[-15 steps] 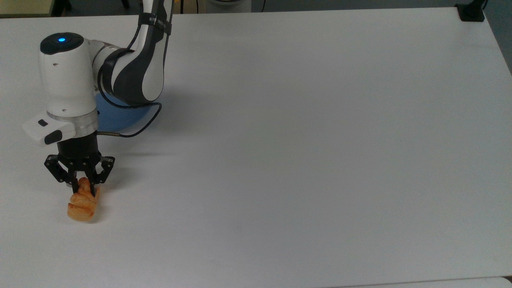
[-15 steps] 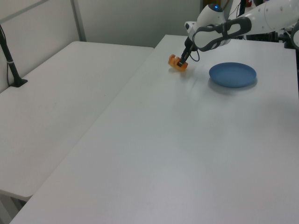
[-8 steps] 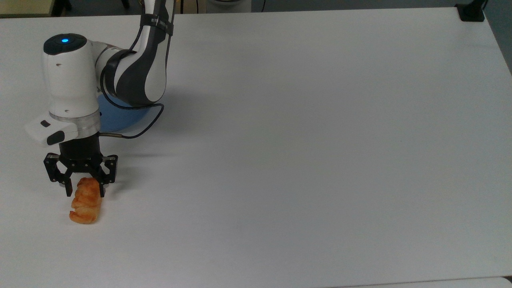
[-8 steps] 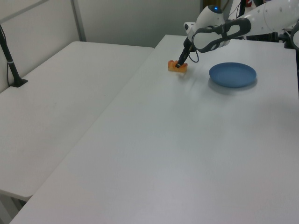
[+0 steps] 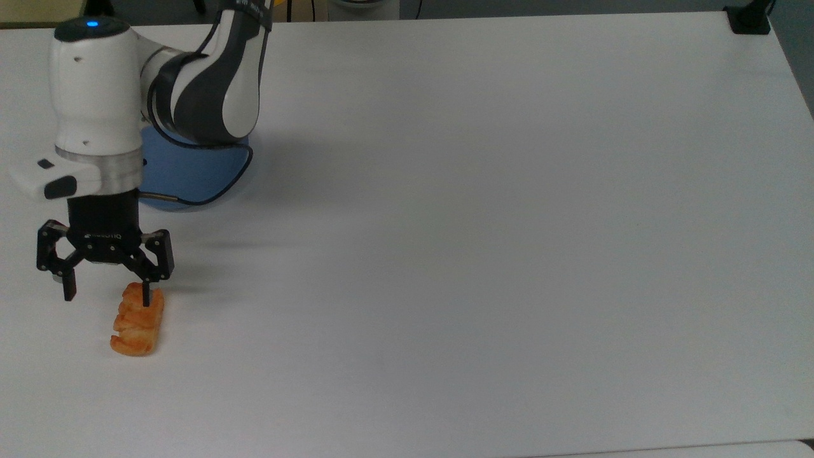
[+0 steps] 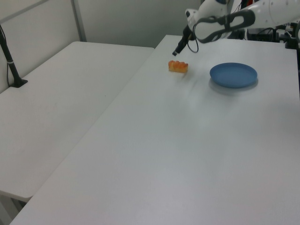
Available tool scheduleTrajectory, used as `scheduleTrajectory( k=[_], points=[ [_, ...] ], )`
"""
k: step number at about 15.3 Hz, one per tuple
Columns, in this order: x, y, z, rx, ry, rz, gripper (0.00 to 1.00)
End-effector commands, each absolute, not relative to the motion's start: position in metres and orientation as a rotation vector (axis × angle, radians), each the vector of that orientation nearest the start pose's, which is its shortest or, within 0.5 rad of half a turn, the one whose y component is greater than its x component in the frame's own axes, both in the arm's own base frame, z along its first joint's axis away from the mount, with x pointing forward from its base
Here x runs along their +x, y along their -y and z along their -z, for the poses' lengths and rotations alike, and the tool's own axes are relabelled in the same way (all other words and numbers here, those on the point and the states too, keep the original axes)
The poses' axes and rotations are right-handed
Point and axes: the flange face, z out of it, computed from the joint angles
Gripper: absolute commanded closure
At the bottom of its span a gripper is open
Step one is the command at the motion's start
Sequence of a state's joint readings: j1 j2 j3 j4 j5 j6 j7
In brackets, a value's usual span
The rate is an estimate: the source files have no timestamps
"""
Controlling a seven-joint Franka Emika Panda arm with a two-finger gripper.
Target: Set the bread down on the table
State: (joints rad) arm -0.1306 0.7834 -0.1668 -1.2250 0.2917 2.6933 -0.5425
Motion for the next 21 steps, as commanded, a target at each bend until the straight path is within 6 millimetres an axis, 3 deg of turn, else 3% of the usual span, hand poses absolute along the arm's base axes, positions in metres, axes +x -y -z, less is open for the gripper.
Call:
scheduleTrajectory(
  k=[1,6,10,14,15,18,21],
  points=[
    [0.737,0.190,-0.448,-3.050,0.028,1.068,0.00],
    [0.684,0.177,-0.543,-2.979,-0.050,0.782,0.00],
    [0.625,0.160,-0.600,-2.888,-0.340,0.540,0.00],
    [0.570,0.133,-0.651,-2.861,-0.534,0.307,0.00],
    [0.554,0.112,-0.664,-2.888,-0.494,0.236,0.00],
    [0.526,0.070,-0.669,-2.950,-0.495,0.110,0.00],
    [0.512,0.024,-0.664,-2.963,-0.443,0.067,0.00]
  ],
)
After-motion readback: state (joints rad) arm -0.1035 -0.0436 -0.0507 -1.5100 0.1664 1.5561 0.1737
